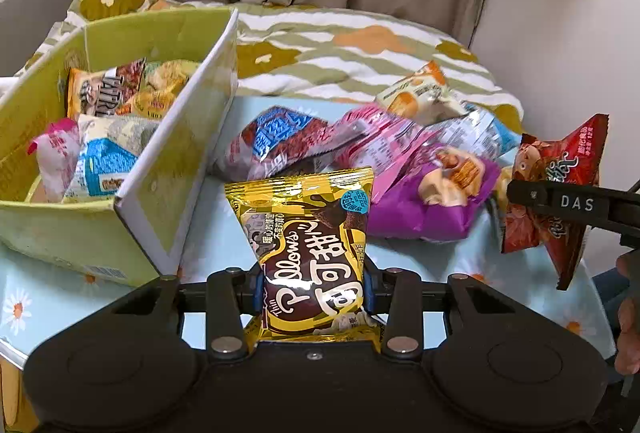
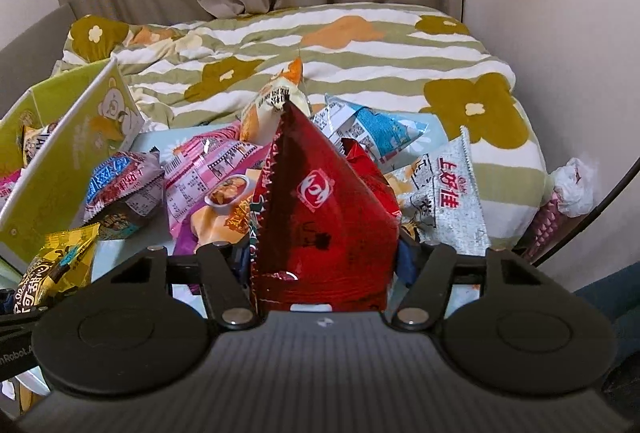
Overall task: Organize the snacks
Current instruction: 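Lift and carry the gold bag and red bag over the yellow-green box with both tools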
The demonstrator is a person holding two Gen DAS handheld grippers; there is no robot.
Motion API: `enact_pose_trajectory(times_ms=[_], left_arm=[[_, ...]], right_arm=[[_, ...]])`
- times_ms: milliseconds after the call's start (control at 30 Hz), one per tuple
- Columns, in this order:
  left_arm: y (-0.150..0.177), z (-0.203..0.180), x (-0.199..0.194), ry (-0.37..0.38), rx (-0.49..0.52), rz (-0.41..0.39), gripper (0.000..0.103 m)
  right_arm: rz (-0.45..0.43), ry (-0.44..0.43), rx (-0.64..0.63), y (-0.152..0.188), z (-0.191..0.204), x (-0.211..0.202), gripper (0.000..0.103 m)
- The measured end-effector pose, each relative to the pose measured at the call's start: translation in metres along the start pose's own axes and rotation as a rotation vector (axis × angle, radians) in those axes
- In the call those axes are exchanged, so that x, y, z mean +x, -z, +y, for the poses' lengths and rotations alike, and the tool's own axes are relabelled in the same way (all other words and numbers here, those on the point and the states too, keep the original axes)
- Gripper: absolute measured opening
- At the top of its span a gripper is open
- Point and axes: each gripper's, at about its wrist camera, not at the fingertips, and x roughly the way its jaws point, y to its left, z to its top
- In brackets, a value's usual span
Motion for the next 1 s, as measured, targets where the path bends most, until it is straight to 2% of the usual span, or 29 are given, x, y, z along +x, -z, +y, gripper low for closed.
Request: enact_pose_trajectory(times_ms=[267, 433, 767, 1000], left_arm=[[-0.01, 0.003, -0.035, 0.026, -0.001, -0.08, 0.046], [-0.021, 0.017, -0.059, 0.01, -0.005, -0.146, 0.046], [-0.05, 0.086, -0.099, -0.055, -0.035, -0.267, 0.046], [-0.073, 0.145, -0.106, -0.1, -0.053, -0.3, 0.046]], right_arm=[[-0.045, -0.023, 0.013, -0.008, 0.003, -0.029, 0.078], [-0.086, -0.065, 0.011, -0.019, 0.018, -0.045, 0.078], [-0.174, -0.188, -0.029, -0.048, 0.088, -0.074, 0.078], [-0.204, -0.27, -0.07, -0.068, 0.155, -0.077, 0.078]])
